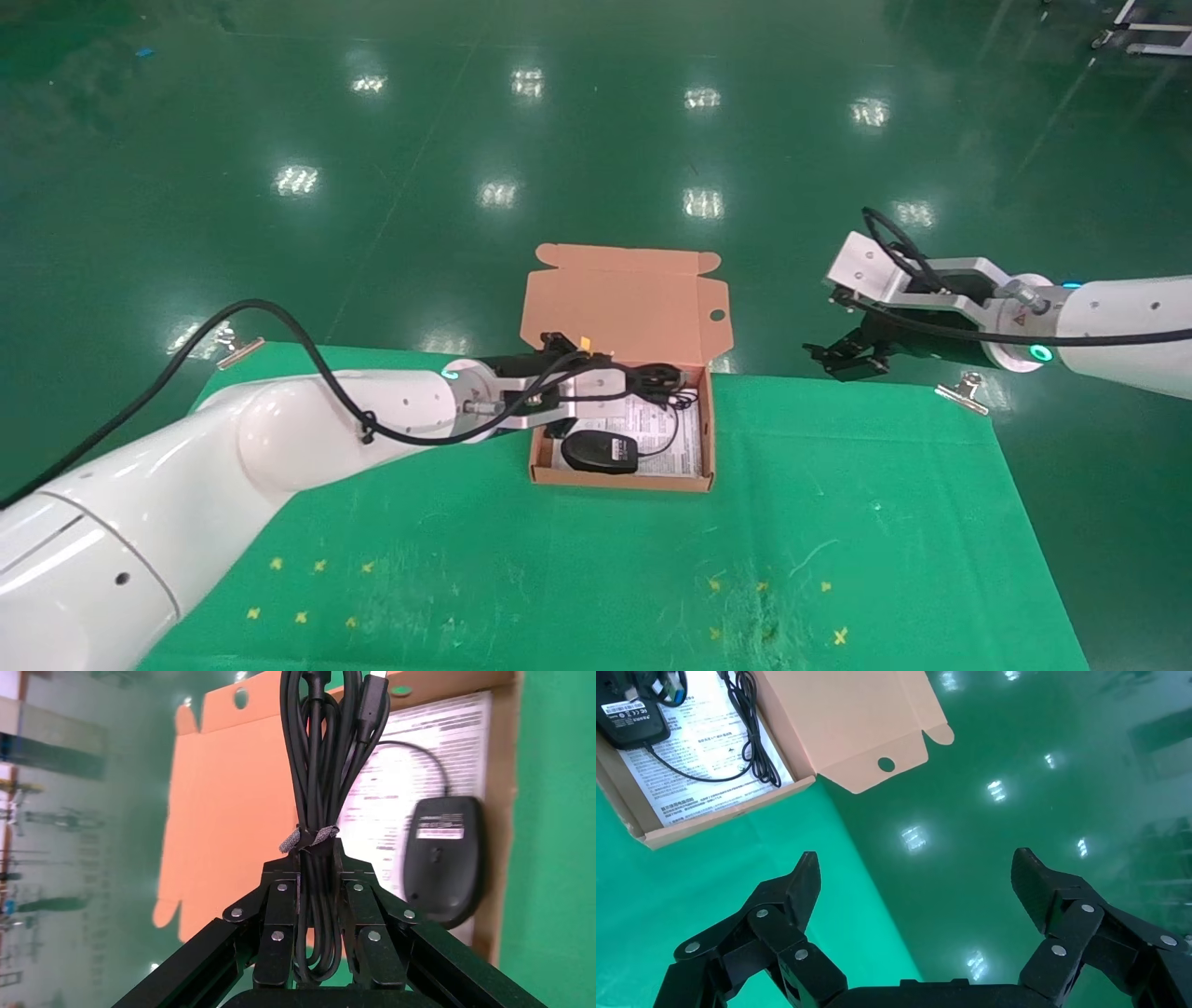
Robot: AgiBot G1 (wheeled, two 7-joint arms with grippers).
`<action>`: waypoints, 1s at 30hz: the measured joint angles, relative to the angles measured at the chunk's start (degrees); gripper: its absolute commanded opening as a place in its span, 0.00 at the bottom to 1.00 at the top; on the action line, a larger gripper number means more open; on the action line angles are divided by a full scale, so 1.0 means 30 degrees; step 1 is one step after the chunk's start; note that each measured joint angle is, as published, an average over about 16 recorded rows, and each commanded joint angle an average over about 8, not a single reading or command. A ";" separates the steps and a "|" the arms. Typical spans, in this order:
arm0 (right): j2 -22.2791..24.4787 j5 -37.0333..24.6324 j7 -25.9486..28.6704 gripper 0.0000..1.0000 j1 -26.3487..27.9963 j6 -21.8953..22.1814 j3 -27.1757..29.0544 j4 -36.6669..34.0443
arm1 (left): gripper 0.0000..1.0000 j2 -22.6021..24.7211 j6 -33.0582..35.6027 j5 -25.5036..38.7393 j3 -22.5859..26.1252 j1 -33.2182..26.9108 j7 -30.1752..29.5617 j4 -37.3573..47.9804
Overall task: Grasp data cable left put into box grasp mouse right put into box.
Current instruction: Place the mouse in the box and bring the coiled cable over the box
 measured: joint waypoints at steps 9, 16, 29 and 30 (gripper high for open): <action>0.0276 -0.0069 0.0153 1.00 -0.0064 0.0006 -0.0021 0.0480 | 1.00 0.0009 0.0072 -0.1151 0.0867 -0.0203 -0.0163 0.0183; 0.0263 -0.0071 0.0152 1.00 -0.0070 0.0010 -0.0026 0.0460 | 1.00 -0.0028 0.0099 -0.1114 0.0839 -0.0209 -0.0148 0.0149; 0.0480 -0.0398 0.0126 1.00 0.0560 0.0034 0.0034 0.0714 | 1.00 -0.0992 -0.0346 -0.1125 0.0305 -0.1180 -0.0565 -0.0466; 0.0524 -0.0493 0.0099 1.00 0.0689 0.0017 0.0014 0.0778 | 1.00 -0.1111 -0.0439 -0.1152 0.0241 -0.1373 -0.0631 -0.0481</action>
